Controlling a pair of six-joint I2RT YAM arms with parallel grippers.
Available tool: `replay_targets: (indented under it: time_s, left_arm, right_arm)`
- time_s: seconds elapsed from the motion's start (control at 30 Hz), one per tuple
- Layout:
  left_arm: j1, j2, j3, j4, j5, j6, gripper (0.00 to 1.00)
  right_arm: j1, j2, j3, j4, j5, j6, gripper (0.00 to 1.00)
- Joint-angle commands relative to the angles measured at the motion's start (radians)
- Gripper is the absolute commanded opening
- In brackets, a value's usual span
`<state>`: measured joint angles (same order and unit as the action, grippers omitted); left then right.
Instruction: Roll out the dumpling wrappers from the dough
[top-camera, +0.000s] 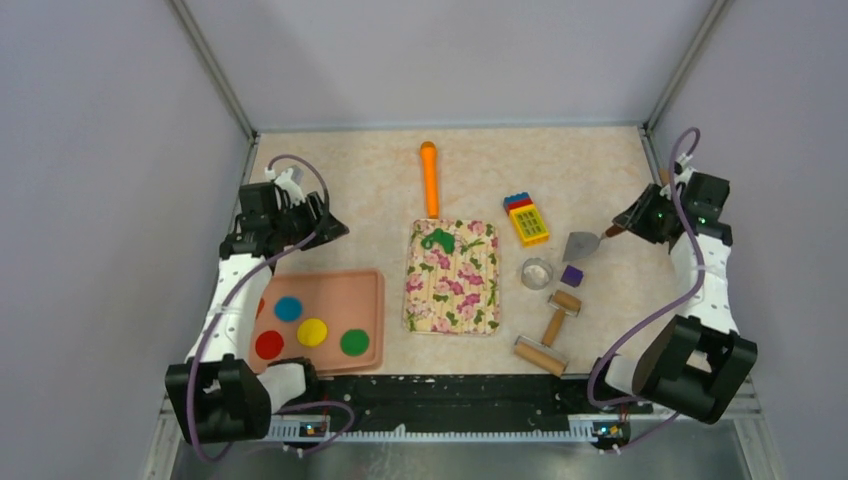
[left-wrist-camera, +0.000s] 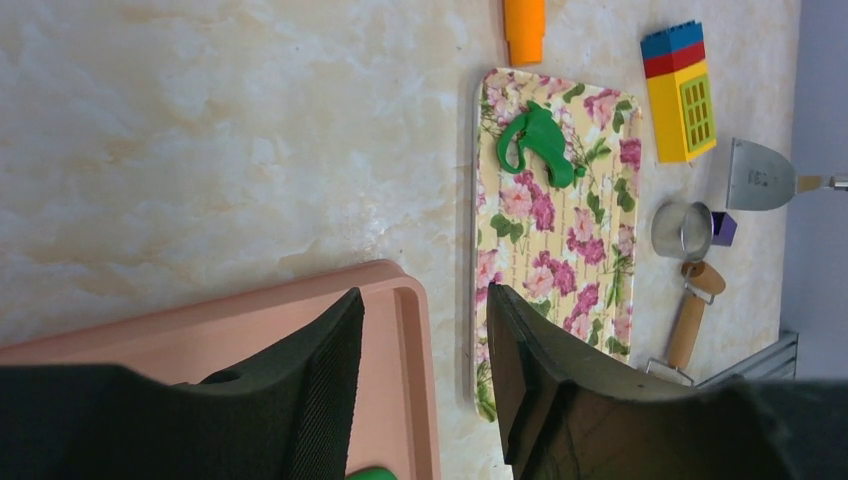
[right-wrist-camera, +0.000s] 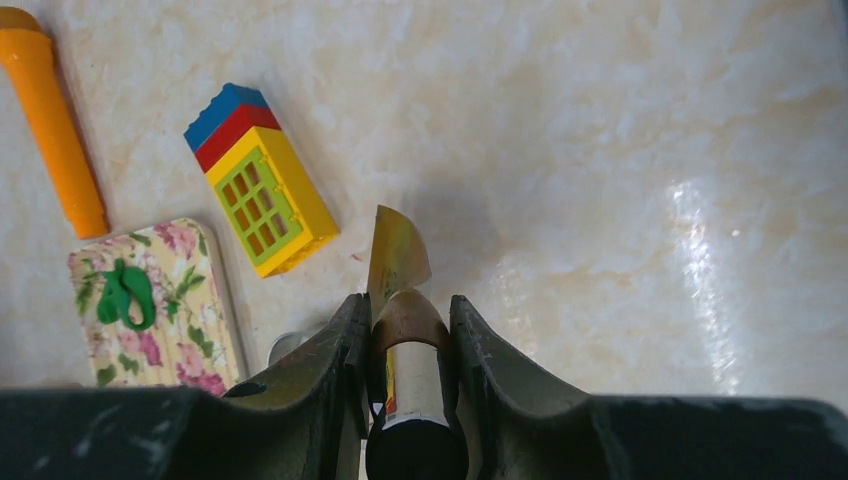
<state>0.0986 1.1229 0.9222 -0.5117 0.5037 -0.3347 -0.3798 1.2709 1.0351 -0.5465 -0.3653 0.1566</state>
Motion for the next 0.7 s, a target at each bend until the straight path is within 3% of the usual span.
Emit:
replay_targets:
  time_s: [0.0,0.27,0.47,0.67]
  left_arm:
    - [-0.047,0.039,0.042,0.079,0.038,0.052,0.52]
    - [-0.069,0.070,0.048,0.123,0.068,0.042,0.53]
    - [-0.071,0.060,0.052,0.101,0.069,0.066,0.53]
    - [-0.071,0.043,0.051,0.095,0.065,0.082,0.53]
  right_arm:
    - [-0.045,-0.087,-0.092,0.101,-0.168,0.125,0.00]
    - [-0.065,-0.131,-0.301,0.409,-0.218,0.288,0.00]
    - [-0.066,-0.053,-0.324,0.468,-0.211,0.204,0.00]
    - [-0.066,0.011,-0.309,0.412,-0.196,0.057,0.22]
